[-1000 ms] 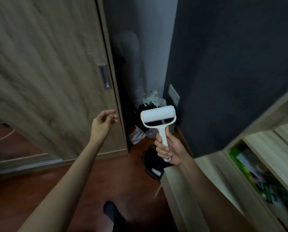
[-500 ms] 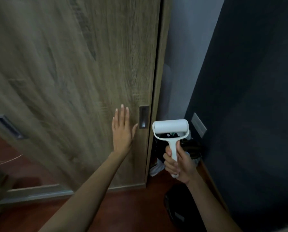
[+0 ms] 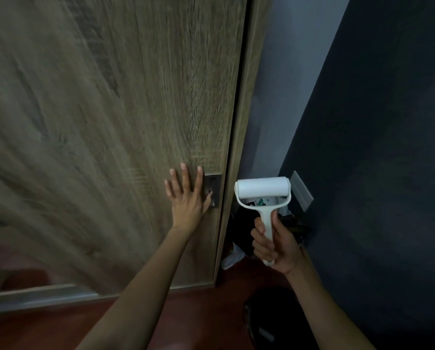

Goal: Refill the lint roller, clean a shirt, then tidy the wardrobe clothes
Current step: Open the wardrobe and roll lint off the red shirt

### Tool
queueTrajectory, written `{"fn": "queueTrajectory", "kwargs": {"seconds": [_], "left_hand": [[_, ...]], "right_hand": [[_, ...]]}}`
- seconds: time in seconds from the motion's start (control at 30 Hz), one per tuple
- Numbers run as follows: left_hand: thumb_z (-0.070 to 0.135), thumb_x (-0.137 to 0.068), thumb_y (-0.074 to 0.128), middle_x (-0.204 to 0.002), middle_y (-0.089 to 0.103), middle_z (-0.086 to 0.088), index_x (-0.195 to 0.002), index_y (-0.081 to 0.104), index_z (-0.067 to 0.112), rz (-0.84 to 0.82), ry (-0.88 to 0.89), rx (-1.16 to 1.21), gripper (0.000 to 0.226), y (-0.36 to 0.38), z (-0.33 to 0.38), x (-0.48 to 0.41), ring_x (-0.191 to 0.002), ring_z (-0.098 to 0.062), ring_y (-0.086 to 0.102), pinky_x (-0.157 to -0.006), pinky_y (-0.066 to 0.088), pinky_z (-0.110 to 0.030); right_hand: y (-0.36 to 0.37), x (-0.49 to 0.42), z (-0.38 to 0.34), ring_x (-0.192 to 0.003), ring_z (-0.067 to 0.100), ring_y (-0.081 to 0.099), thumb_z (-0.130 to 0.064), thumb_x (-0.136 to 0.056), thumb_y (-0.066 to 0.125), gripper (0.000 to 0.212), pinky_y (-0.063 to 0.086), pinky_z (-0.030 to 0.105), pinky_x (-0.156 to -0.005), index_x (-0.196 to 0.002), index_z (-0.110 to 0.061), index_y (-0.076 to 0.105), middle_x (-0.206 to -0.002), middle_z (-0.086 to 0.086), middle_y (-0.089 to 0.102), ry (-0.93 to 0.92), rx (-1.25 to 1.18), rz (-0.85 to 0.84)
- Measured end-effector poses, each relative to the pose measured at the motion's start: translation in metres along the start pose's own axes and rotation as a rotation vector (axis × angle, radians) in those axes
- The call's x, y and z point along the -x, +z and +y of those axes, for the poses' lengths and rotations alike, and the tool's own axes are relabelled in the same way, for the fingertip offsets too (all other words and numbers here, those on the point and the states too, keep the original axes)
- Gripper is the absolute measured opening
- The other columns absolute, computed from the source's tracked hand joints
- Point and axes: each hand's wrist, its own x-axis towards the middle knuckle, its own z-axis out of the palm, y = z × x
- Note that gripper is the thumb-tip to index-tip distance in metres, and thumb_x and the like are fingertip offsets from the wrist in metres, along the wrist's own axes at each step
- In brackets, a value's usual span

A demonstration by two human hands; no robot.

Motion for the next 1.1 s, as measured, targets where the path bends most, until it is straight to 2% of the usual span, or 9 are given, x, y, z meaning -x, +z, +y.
{"fn": "queueTrajectory", "kwargs": {"seconds": [0.1, 0.2, 0.37, 0.67, 0.9, 1.03, 1.1], "left_hand": [[0.055, -0.086, 0.051, -0.158, -0.023, -0.013, -0.154, -0.005, 0.024, 0.021, 0.011, -0.005, 0.093, 0.001, -0.004, 0.002, -0.145, -0.037, -0.019, -0.114, 0.005, -0.058], [0.055, -0.085, 0.055, -0.159, -0.02, -0.014, -0.154, -0.001, 0.024, 0.031, 0.028, -0.032, 0.094, -0.001, -0.016, 0.002, -0.146, -0.038, -0.017, -0.114, 0.007, -0.057], [0.058, -0.086, 0.053, -0.159, -0.019, -0.014, -0.154, -0.001, 0.024, 0.018, 0.014, -0.079, 0.093, -0.013, -0.053, 0.007, -0.146, -0.038, -0.015, -0.113, 0.009, -0.058], [0.062, -0.086, 0.048, -0.16, -0.016, -0.013, -0.155, 0.001, 0.026, 0.007, -0.015, -0.153, 0.09, -0.049, -0.147, 0.018, -0.147, -0.037, -0.011, -0.112, 0.015, -0.06], [0.067, -0.089, 0.037, -0.16, -0.015, -0.013, -0.154, 0.002, 0.026, -0.005, -0.027, -0.201, 0.084, -0.076, -0.235, 0.027, -0.147, -0.037, -0.01, -0.114, 0.011, -0.057], [0.072, -0.09, 0.029, -0.16, -0.016, -0.01, -0.154, 0.001, 0.029, -0.021, -0.033, -0.202, 0.082, -0.096, -0.281, 0.03, -0.148, -0.033, -0.011, -0.116, 0.007, -0.053], [0.072, -0.089, 0.029, -0.16, -0.017, -0.01, -0.154, 0.0, 0.029, -0.023, -0.041, -0.209, 0.083, -0.103, -0.303, 0.032, -0.148, -0.033, -0.011, -0.116, 0.007, -0.053]], "right_hand": [[-0.002, -0.007, -0.003, -0.037, 0.011, 0.03, -0.05, -0.097, 0.04, 0.049, 0.031, 0.019, -0.036, -0.088, -0.004, 0.055, -0.053, 0.002, 0.045, 0.041, 0.042, 0.018], [-0.002, -0.015, 0.0, -0.035, 0.008, 0.036, -0.05, -0.094, 0.046, 0.047, 0.031, 0.018, -0.035, -0.084, -0.006, 0.056, -0.051, 0.001, 0.048, 0.068, 0.088, 0.027], [0.008, -0.036, 0.013, -0.036, 0.012, 0.03, -0.049, -0.096, 0.043, 0.047, 0.033, 0.018, -0.035, -0.086, -0.004, 0.055, -0.052, 0.003, 0.045, 0.098, 0.075, -0.063], [0.031, -0.104, 0.051, -0.038, 0.012, 0.03, -0.049, -0.096, 0.042, 0.046, 0.035, 0.019, -0.037, -0.088, -0.005, 0.053, -0.056, 0.001, 0.05, 0.173, 0.103, -0.161], [0.055, -0.169, 0.093, -0.042, 0.011, 0.039, -0.049, -0.098, 0.037, 0.047, 0.038, 0.021, -0.04, -0.095, -0.005, 0.054, -0.06, 0.001, 0.052, 0.191, 0.094, -0.242], [0.071, -0.204, 0.116, -0.044, 0.015, 0.036, -0.046, -0.1, 0.033, 0.05, 0.04, 0.022, -0.044, -0.109, -0.003, 0.056, -0.058, 0.007, 0.043, 0.198, 0.043, -0.309], [0.076, -0.218, 0.128, -0.043, 0.016, 0.035, -0.045, -0.101, 0.031, 0.052, 0.039, 0.022, -0.044, -0.114, -0.001, 0.055, -0.058, 0.006, 0.053, 0.185, 0.063, -0.305]]}}
